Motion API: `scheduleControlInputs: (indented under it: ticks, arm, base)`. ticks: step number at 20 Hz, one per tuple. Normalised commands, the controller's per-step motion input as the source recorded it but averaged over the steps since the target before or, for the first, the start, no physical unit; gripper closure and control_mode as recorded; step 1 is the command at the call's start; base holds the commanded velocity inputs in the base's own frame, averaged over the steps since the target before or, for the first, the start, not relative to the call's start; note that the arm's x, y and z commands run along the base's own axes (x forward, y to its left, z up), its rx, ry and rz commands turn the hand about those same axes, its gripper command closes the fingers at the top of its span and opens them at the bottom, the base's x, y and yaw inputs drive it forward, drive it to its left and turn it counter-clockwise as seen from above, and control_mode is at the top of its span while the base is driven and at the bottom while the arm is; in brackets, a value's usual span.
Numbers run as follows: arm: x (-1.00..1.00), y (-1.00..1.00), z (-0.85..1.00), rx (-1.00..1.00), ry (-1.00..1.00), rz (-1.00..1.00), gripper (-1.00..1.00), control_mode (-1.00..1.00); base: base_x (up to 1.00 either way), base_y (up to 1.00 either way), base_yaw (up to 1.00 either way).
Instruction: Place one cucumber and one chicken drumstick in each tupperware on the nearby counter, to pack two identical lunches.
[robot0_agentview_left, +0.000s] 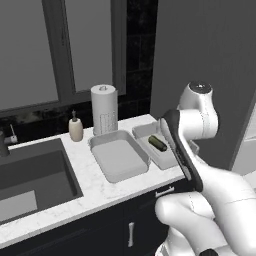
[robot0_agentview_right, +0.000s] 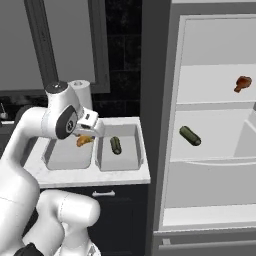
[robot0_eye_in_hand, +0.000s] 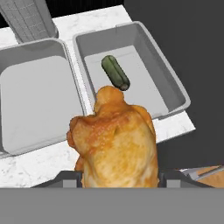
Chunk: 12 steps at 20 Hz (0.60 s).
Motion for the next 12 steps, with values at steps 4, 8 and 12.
scheduleControlInputs:
  ticks: [4, 8, 12]
  arm:
    - [1.0, -0.01, -0.27, -0.12, 0.12, -0.1, 1.0, -1.0]
    - [1.0, -0.24, 0.0, -0.1, 0.32, -0.07, 1.0, -1.0]
    - [0.82, -0.21, -0.27, -0.01, 0.1, -0.01, 1.0, -1.0]
  base:
    - [0.0, 0.0, 0.0]
    - [0.0, 0.0, 0.0]
    - [0.0, 0.0, 0.0]
